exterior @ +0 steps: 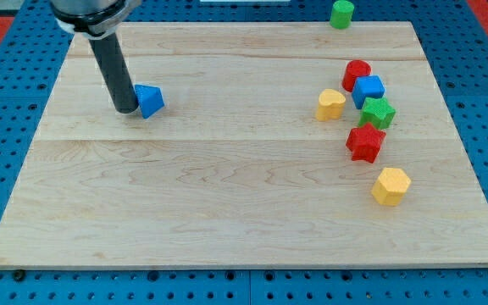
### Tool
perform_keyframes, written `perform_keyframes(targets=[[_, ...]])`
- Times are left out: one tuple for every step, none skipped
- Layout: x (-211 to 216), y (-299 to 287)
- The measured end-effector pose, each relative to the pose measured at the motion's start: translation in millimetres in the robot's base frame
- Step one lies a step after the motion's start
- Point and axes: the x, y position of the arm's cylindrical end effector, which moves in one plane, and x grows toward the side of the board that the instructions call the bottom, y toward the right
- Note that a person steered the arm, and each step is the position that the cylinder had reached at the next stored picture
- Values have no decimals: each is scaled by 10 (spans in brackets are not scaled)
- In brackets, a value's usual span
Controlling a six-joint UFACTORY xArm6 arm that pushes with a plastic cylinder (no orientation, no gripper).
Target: Slide the blue triangle towards the top center
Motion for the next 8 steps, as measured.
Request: perform_keyframes(targets=[[67,95],[67,464],[68,1001],[-195,1215],[-393,970],[-206,940],[83,886],[-143,588]])
